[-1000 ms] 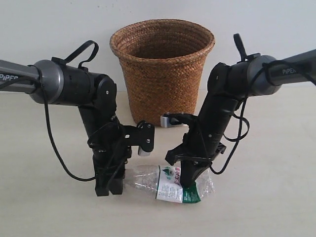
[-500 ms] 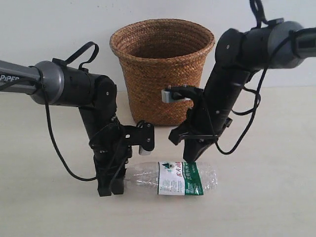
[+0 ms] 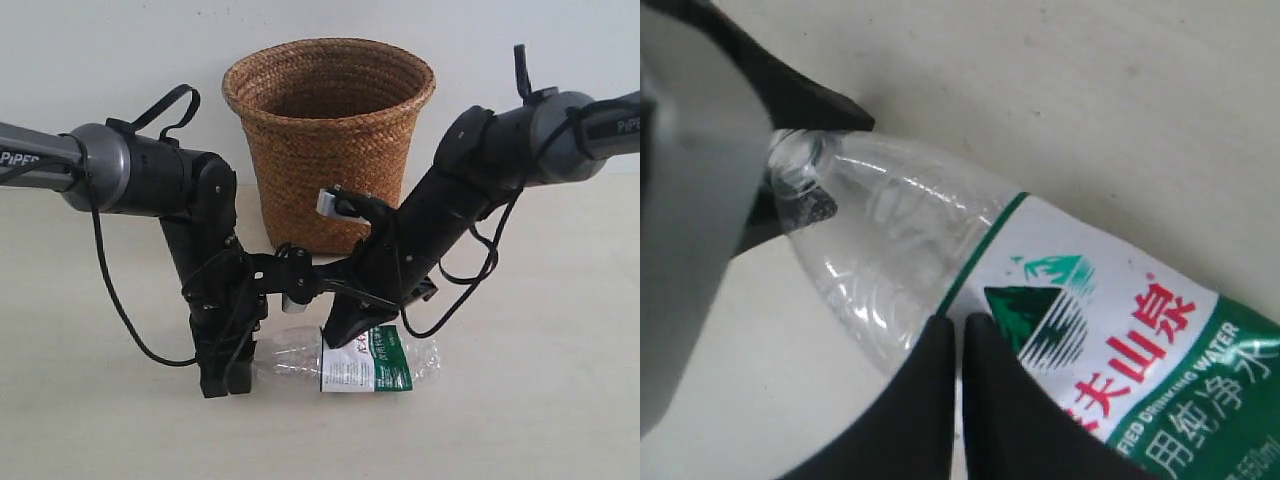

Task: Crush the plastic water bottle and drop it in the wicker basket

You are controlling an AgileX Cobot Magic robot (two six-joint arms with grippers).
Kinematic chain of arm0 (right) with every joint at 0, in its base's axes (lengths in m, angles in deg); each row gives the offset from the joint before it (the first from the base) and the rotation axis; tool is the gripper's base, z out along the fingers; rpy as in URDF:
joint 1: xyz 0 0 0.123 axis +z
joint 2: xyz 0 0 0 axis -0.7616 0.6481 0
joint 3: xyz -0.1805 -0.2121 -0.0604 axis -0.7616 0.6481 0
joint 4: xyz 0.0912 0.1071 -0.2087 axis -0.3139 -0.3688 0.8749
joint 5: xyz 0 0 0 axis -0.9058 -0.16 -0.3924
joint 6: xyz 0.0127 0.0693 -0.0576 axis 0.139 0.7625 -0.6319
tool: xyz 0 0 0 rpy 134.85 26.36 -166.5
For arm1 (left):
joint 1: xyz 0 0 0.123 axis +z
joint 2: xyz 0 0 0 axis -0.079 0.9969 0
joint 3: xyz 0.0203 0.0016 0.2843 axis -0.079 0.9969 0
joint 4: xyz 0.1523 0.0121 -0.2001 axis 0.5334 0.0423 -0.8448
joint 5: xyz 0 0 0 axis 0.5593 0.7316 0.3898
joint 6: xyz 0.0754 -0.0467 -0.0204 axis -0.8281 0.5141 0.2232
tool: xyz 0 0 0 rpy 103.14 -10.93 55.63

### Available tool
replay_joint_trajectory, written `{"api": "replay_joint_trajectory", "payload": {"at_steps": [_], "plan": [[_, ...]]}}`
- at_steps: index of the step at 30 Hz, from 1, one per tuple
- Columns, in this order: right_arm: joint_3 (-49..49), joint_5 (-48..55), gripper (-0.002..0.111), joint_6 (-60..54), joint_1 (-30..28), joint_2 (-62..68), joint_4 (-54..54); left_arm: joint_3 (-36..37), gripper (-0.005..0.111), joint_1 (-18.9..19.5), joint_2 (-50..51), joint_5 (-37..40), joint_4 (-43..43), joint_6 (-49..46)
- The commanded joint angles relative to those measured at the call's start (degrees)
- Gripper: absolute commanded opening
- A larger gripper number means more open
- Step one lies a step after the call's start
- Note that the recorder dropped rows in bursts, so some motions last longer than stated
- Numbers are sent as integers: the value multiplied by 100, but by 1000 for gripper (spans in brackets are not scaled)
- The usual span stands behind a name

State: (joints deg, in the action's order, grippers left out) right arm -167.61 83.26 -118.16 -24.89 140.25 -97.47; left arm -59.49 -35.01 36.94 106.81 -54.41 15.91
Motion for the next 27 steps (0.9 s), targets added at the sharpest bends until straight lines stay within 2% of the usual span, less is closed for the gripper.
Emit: {"api": "replay_joint_trajectory", "payload": {"at_steps": [1,9,16,18,19,21,27], "plan": [[22,-138,0,-103,-5,316,-133,-2,4,-20,8,-51,-82,64],[22,-436,0,1058,-17,1022,1291,-2,4,-20,8,-76,-82,64],[22,-525,0,1605,-17,1365,1993,-2,4,-20,8,-57,-82,64],[-121,-252,0,1767,-17,1365,2299,-2,4,-20,8,-44,-82,64],[-370,223,0,1917,-17,1365,2574,-2,4,-20,8,-30,-82,64],[-589,548,0,1971,-17,1351,2625,-2,4,-20,8,-30,-82,64],[-717,483,0,1841,-17,1372,2570,-2,4,-20,8,-70,-82,88]]}}
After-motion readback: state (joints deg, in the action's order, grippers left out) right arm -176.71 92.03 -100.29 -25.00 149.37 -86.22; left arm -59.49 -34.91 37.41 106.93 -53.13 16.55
